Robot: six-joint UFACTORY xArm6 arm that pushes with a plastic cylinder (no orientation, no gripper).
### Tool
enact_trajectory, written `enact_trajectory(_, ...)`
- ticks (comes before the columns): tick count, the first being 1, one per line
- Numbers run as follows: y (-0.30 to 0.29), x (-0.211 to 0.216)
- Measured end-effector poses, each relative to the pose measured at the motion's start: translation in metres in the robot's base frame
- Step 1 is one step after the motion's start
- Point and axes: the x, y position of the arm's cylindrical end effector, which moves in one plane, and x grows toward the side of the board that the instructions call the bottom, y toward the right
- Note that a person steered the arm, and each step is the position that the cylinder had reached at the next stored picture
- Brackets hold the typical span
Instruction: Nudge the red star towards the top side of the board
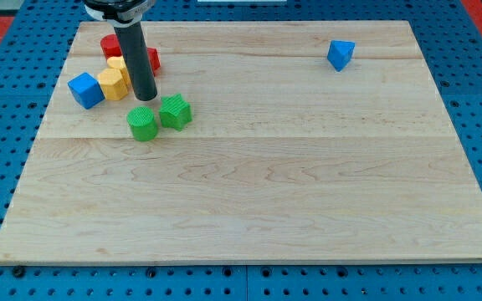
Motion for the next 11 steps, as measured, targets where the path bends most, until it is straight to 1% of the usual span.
enact_trajectory(1, -0.013, -0.003)
enact_trajectory(2, 0.0, -0.037)
enact_trajectory(4, 0.001, -0.083)
enact_trajectory(5, 0.001, -0.092)
enact_trajectory(6, 0.001, -0.094)
enact_trajectory(9, 0.008, -0.078)
enact_trajectory(11, 0.036, -0.025)
